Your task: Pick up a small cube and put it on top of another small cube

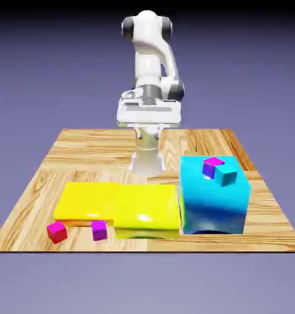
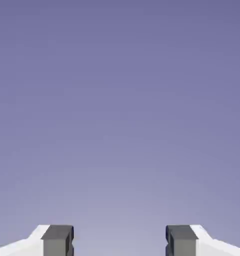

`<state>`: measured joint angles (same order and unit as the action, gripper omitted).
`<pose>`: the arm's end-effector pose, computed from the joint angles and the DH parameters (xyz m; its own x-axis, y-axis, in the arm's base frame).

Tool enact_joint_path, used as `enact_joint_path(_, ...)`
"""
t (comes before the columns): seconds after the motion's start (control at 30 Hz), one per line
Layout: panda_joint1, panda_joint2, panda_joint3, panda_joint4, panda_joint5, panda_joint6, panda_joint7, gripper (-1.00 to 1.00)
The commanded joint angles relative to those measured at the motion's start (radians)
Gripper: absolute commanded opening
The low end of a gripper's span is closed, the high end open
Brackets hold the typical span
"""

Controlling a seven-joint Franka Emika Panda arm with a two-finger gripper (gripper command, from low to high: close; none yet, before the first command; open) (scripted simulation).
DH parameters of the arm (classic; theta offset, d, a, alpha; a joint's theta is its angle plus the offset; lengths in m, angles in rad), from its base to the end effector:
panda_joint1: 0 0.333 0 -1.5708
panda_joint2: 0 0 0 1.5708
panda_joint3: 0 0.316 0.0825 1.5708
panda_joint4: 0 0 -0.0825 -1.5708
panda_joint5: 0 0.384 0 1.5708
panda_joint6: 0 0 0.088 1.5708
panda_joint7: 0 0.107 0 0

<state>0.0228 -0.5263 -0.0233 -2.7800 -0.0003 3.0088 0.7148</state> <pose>0.4000 -0.0003 0.4517 0.5519 -0.6598 0.5100 -0.4752 -0.7514 -0.4578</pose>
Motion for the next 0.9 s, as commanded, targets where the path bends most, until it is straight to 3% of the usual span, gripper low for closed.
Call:
enact_joint_path(0.0,0.009,0.036,-0.019,0.025,0.0,-0.023,-0.022,0.0)
enact_joint_path(0.87,0.242,0.979,-0.522,0.672,-0.006,-0.631,-0.587,0.0)
